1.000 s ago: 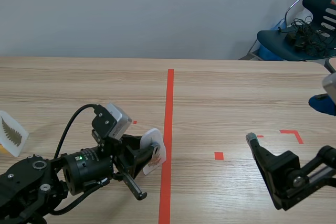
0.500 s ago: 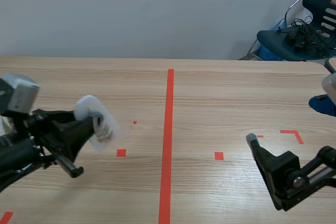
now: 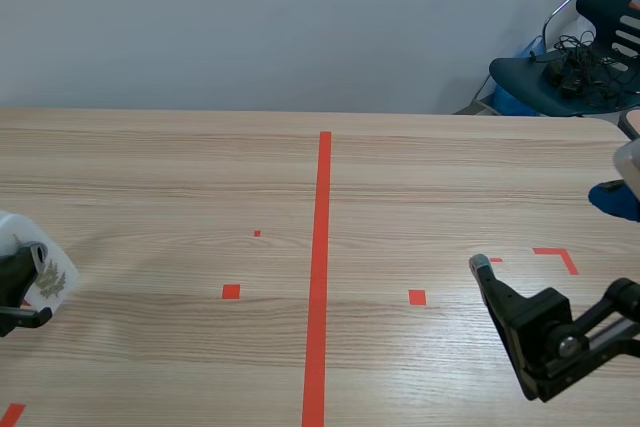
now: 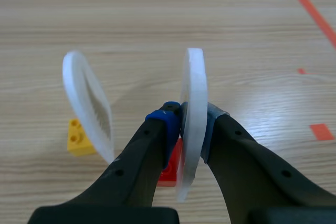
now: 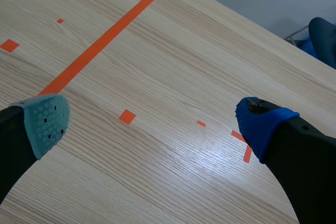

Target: Do the leaf sorting experiment

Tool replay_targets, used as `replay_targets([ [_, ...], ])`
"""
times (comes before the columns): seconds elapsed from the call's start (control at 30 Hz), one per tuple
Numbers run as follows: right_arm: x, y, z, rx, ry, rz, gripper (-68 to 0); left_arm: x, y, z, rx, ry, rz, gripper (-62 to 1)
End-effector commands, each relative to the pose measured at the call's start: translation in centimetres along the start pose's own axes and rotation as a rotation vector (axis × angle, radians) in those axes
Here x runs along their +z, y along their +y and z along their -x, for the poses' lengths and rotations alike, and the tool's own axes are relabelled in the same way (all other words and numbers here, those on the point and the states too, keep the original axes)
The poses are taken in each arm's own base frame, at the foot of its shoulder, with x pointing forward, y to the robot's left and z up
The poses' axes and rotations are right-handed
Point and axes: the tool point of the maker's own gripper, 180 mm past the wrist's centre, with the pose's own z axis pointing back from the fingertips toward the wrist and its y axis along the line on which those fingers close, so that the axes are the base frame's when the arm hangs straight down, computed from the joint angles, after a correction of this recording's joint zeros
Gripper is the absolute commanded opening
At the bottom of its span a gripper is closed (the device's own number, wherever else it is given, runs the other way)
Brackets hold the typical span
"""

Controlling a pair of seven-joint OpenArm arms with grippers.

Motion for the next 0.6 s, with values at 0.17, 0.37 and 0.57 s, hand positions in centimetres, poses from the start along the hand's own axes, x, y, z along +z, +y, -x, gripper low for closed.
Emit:
replay_targets([
  [0.17, 0.0, -0.1, -1.3, 0.009, -0.042, -0.002, 0.4, -0.1, 1.1, 0.8, 0.019, -0.015, -0.028, -45.5],
  [0.37, 0.0, -0.1, -1.4, 0.010, -0.044, -0.001, 0.4, -0.1, 1.4, 0.1, 0.011, -0.049, -0.041, -15.2],
  [0.57, 0.0, -0.1, -1.4, 0.010, -0.044, -0.001, 0.4, 0.3, 2.0, -3.1, 0.021, -0.109, 0.005, -2.0],
])
